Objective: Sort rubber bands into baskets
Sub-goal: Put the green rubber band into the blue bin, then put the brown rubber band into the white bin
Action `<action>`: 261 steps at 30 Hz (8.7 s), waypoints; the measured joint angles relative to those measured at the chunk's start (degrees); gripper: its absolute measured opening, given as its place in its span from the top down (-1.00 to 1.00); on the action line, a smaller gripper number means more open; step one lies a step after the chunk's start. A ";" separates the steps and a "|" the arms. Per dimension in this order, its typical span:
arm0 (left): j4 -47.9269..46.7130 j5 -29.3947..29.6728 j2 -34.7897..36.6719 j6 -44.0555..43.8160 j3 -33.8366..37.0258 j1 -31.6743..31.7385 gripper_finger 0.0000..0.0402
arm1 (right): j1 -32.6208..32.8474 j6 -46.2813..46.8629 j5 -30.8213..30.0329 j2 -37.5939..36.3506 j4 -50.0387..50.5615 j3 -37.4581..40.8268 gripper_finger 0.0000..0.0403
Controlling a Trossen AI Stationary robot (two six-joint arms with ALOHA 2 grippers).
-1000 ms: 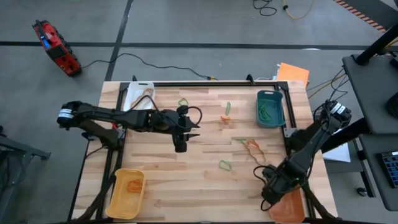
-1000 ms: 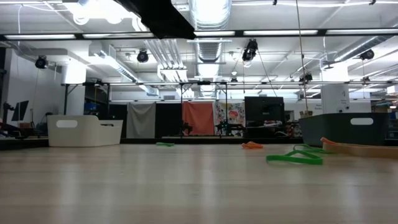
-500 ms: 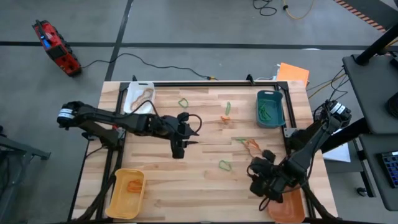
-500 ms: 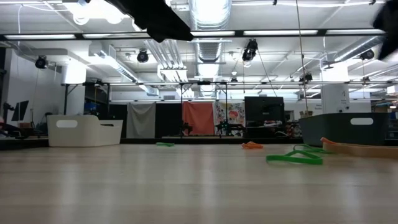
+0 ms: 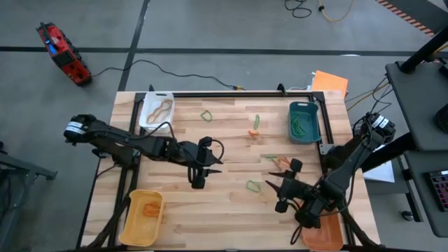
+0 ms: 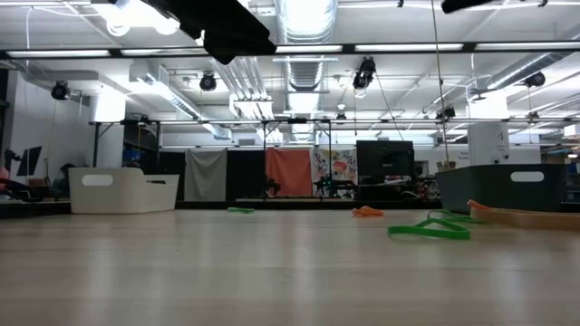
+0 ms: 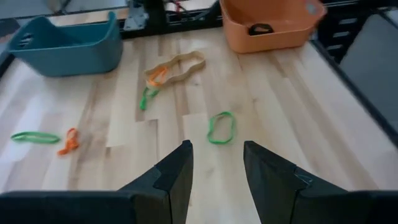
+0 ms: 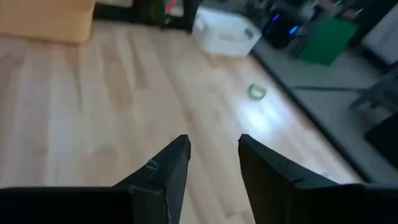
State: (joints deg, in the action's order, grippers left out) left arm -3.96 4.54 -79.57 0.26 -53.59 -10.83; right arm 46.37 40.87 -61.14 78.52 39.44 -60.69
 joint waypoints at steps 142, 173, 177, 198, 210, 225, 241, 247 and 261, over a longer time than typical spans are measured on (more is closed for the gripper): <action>22.42 16.10 5.40 -1.25 17.74 -9.53 0.37 | -77.27 1.83 28.62 12.35 49.18 -8.28 0.73; 22.42 16.08 5.40 -2.78 17.74 -9.53 0.37 | -77.26 -1.91 30.04 12.33 45.00 -8.28 -0.20; 22.40 16.08 5.40 -2.78 17.74 -9.53 0.37 | -77.26 -1.91 30.07 12.33 44.31 -8.28 -0.22; 22.39 15.99 5.40 -2.93 17.74 -9.53 0.37 | -76.36 2.43 32.81 12.26 41.99 -7.39 -0.28; 22.39 15.95 5.40 -2.96 17.74 -9.53 0.37 | -74.17 10.08 30.04 11.93 33.80 -6.34 -0.28; 22.39 15.95 5.40 -2.96 17.74 -9.53 0.37 | -52.40 -8.92 49.07 11.97 14.92 -8.26 -0.28; 22.37 15.97 5.40 -2.94 17.74 -9.53 0.37 | -34.00 2.62 55.72 12.09 18.96 -8.20 -0.28; 22.37 15.97 5.40 -2.95 17.74 -9.53 0.37 | -30.75 9.26 57.69 12.09 24.03 -6.55 -0.28; 22.38 15.97 5.40 -2.56 17.74 -9.53 0.37 | -30.36 18.30 64.46 12.09 22.06 6.07 -0.27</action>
State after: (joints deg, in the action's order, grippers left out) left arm 18.43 20.51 -74.17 -2.31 -35.86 -20.36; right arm 16.01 59.17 3.33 90.61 61.50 -54.62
